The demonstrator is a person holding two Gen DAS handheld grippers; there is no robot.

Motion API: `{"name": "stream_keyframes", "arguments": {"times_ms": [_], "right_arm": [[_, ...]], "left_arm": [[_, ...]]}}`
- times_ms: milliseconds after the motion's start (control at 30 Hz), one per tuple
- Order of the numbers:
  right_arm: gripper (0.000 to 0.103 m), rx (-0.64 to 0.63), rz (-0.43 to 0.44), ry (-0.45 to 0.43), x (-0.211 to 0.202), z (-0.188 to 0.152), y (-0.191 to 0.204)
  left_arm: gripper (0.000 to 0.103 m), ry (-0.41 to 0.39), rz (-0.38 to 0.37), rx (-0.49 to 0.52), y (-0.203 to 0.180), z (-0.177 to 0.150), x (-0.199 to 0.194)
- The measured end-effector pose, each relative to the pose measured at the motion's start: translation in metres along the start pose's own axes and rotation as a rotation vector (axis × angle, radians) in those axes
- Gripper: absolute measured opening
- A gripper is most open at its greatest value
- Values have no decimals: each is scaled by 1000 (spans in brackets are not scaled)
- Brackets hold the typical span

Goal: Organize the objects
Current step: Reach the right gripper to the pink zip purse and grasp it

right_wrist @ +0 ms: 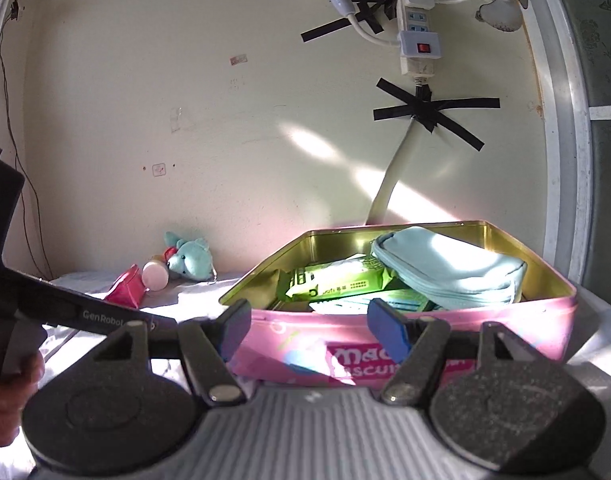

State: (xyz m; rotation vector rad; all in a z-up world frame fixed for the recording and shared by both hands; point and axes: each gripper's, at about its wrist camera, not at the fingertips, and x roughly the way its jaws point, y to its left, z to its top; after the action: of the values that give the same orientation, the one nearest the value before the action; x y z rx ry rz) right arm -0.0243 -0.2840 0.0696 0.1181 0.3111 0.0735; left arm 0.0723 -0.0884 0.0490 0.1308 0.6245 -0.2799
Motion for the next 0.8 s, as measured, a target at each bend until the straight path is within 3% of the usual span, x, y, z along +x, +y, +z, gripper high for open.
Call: {"name": "stream_keyframes", "arguments": {"times_ms": [300,667,800], "right_arm": [[67,-100,97,73,22,-6,54],[67,-199,224,172,71,0,120],[67,-215,292,210,102,12,148]], "left_arm": [[68,34,111,-89,65,-25,7],[68,24,262,-129,149,-29,13],[68,1,347,-254,196,-35,17]]}}
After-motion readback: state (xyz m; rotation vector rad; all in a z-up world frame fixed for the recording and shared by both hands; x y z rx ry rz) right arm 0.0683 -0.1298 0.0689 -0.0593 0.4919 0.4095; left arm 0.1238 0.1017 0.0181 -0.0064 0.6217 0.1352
